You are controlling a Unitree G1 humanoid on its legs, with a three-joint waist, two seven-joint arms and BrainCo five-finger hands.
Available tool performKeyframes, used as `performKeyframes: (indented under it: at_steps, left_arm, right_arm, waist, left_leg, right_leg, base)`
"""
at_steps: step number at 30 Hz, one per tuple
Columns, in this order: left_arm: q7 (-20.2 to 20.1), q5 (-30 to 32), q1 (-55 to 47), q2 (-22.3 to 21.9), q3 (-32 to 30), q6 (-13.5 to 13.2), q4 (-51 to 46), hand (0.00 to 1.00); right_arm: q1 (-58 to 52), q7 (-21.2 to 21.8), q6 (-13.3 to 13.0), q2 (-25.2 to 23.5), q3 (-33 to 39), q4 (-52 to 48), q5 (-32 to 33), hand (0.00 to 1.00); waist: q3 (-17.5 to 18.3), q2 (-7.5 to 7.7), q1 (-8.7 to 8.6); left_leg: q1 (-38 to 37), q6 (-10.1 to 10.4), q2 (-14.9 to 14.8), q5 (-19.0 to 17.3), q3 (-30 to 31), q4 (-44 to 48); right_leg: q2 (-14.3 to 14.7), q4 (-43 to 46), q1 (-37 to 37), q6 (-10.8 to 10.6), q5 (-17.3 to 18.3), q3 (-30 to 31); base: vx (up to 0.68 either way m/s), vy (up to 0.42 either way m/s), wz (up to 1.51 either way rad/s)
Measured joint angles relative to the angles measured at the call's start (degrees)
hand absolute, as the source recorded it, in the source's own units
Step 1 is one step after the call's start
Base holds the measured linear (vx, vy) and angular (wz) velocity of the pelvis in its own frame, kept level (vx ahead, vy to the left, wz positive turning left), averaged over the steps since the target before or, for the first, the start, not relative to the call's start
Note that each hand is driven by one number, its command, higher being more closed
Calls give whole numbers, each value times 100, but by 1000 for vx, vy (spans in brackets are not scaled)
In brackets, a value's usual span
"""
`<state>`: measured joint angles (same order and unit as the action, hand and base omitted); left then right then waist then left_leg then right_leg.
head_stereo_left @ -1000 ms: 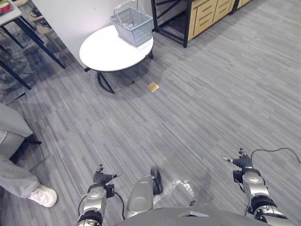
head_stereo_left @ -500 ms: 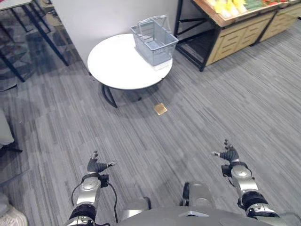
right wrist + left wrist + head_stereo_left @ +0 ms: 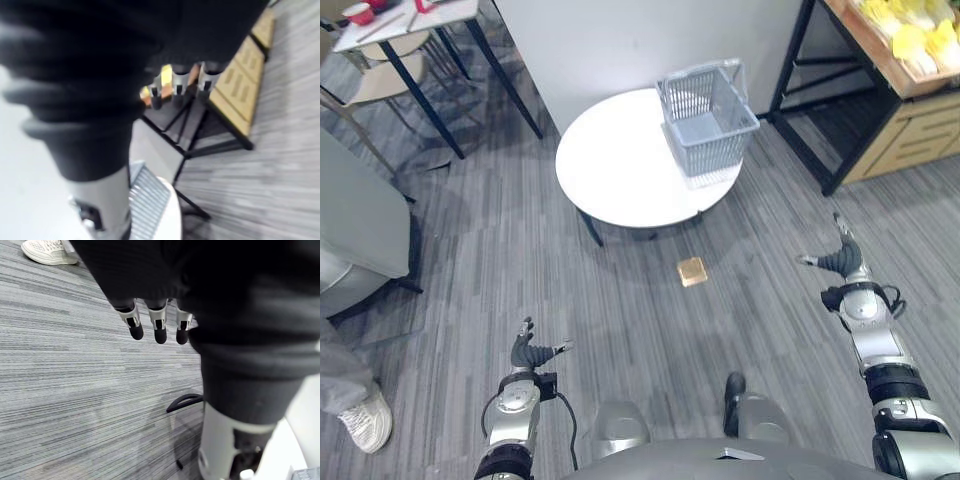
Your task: Pick vegetable in the basket
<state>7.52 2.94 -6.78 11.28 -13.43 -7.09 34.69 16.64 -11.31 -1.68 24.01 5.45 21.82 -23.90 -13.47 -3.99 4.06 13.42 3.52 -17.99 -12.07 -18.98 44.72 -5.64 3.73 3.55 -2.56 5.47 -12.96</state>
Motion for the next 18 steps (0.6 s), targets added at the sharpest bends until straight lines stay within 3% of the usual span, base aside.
performKeyframes:
  at_steps: [1,2,3,4,5,7,9,11,12,13,15,16,18]
  left_arm:
    - [-1,3,-19,-3,-3,-9,-15,0]
    - [-3,8,-44,-34,-4,-13,-18,0]
    - [-5,19,-91,-133,-6,-20,-22,0]
    - [-6,43,-128,-143,-13,-20,9,0]
    - [-11,80,-149,-143,-9,-23,10,0]
    - [-18,184,-151,-182,-9,9,16,0]
    - [-39,324,-170,-173,28,18,37,0]
    - [-52,323,-81,132,244,20,48,0]
    - [-51,324,-30,261,343,20,57,0]
    - [-42,324,44,339,399,20,82,0]
    - [-39,321,136,343,431,16,89,0]
    - [-39,321,193,333,432,16,90,0]
    - [-79,268,321,367,444,13,86,0]
  right_arm:
    - [41,-14,0,60,-8,-14,-2,0]
    - [83,-20,0,229,-40,-43,-15,0]
    - [100,-22,-3,473,-78,-69,-120,0]
    - [110,-42,-5,520,-87,-52,-187,0]
    - [132,-42,-44,590,-228,-61,-242,0]
    - [296,-41,-160,602,-264,-61,-467,0]
    - [495,-43,-201,598,-390,-60,-666,0]
    - [668,-49,-272,599,-655,-59,-684,0]
    - [720,-50,-284,595,-764,-58,-682,0]
    - [824,-54,-301,596,-886,-49,-680,0]
    - [875,-66,-345,600,-892,-45,-680,0]
    - [925,-67,-349,608,-892,1,-680,0]
    - [1071,-65,-320,725,-888,240,-670,0]
  waist:
    - [-1,5,6]
    - [5,0,-8]
    - [67,-100,-13]
    - [86,-86,16]
    - [144,201,0]
    - [152,483,46]
    - [141,493,93]
    - [125,556,69]
    - [121,599,29]
    - [129,671,-8]
    - [105,632,-8]
    - [114,647,-19]
    - [92,609,-20]
  left_leg:
    - [85,-12,148,-10,-142,-396]
    - [141,-36,459,116,-505,-1359]
    - [84,-146,700,752,-842,-2511]
    - [-22,-787,785,885,-953,-2667]
    - [-133,-821,1072,923,-1027,-2943]
    - [-334,-926,1314,837,-1021,-3106]
    - [-740,-872,1353,760,-925,-3345]
    - [-1263,-714,1357,658,-633,-3618]
    - [-1364,-706,1377,653,-518,-3684]
    - [-1511,-697,1376,658,-385,-3783]
    - [-1624,-618,1343,672,-217,-3874]
    - [-1658,-504,1284,646,-99,-3888]
    - [-1610,-205,1089,622,189,-3896]
  right_leg:
    - [-43,-43,67,-42,8,-60]
    - [-118,-145,211,-194,39,-198]
    - [-85,-173,334,-378,153,-315]
    - [-103,-153,401,-454,229,-314]
    - [-301,-170,424,-466,236,-344]
    - [-477,-87,559,-502,221,-341]
    - [-570,1003,355,-586,271,-336]
    - [-828,3822,-685,-1155,321,116]
    - [-874,4442,-995,-1094,363,229]
    - [-934,4733,-1281,-873,468,268]
    - [-1003,4390,-1508,-551,629,213]
    - [-1019,3973,-1569,-422,674,153]
    - [-1010,2246,-1673,-251,508,167]
  base:
    - [369,67,25]
    - [408,116,45]
    - [427,135,43]
    - [526,165,50]
    - [441,135,37]
    - [452,109,36]
    - [364,69,25]
    - [319,-12,61]
    - [332,-136,90]
    - [266,-141,77]
    - [229,-163,60]
    - [226,-266,55]
    - [222,-365,58]
